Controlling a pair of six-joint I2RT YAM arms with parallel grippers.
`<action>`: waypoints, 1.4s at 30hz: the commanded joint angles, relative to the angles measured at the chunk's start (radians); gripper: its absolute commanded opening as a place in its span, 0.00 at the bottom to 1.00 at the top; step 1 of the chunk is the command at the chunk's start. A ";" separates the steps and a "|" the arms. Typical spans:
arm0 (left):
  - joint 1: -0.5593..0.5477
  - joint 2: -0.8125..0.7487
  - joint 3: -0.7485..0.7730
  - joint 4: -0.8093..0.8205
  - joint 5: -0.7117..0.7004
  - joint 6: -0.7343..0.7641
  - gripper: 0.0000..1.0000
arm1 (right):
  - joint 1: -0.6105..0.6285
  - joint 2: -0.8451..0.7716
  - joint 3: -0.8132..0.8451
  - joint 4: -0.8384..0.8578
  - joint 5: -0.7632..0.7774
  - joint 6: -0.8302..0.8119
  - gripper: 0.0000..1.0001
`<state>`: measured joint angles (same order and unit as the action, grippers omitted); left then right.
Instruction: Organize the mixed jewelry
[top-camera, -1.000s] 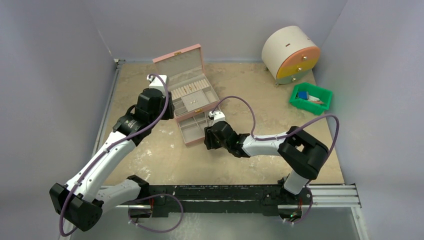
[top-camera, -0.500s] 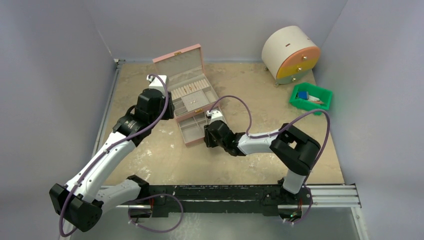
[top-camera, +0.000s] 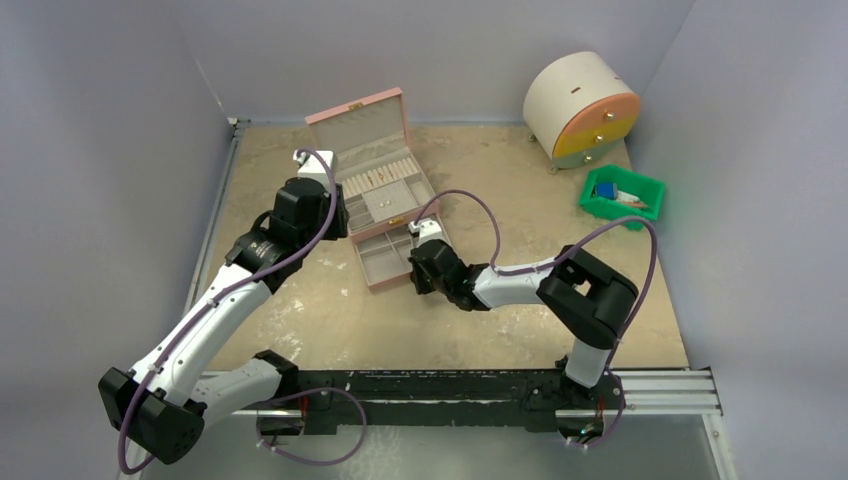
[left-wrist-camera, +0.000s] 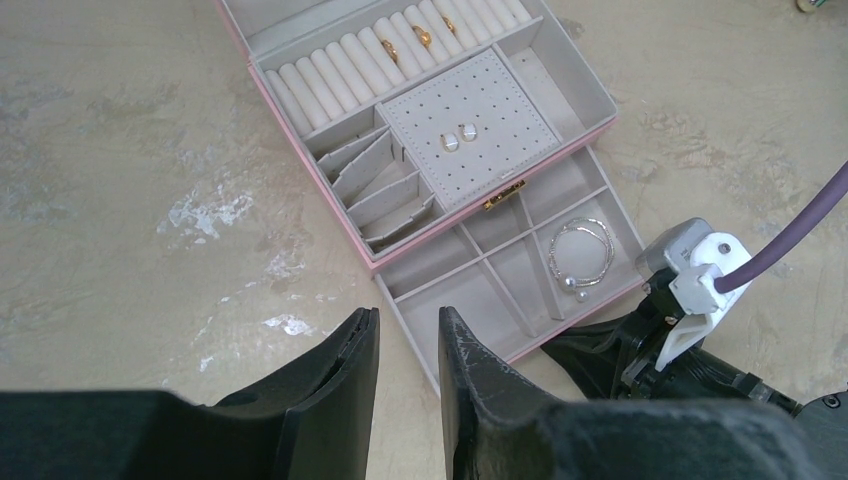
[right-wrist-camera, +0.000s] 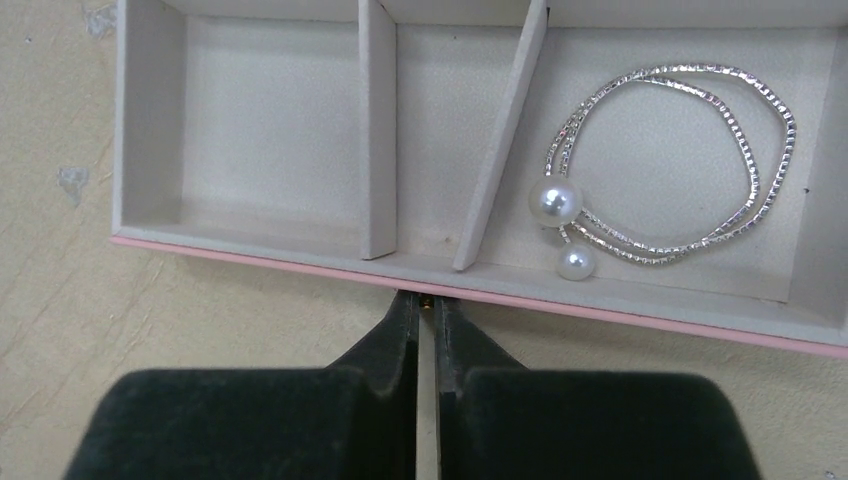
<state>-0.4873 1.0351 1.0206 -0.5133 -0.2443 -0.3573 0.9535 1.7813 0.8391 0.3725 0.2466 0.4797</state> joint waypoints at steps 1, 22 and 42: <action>0.000 -0.023 0.000 0.045 -0.012 -0.011 0.27 | -0.014 0.011 0.045 -0.005 -0.001 -0.090 0.00; 0.000 -0.039 -0.006 0.047 -0.013 -0.015 0.27 | -0.104 0.043 0.175 -0.015 -0.055 -0.152 0.00; 0.000 -0.063 -0.014 0.056 -0.018 -0.020 0.27 | -0.131 0.207 0.263 0.268 -0.012 -0.182 0.00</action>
<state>-0.4873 1.0000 1.0149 -0.5098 -0.2459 -0.3595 0.8288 1.9732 1.0626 0.4538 0.1928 0.3275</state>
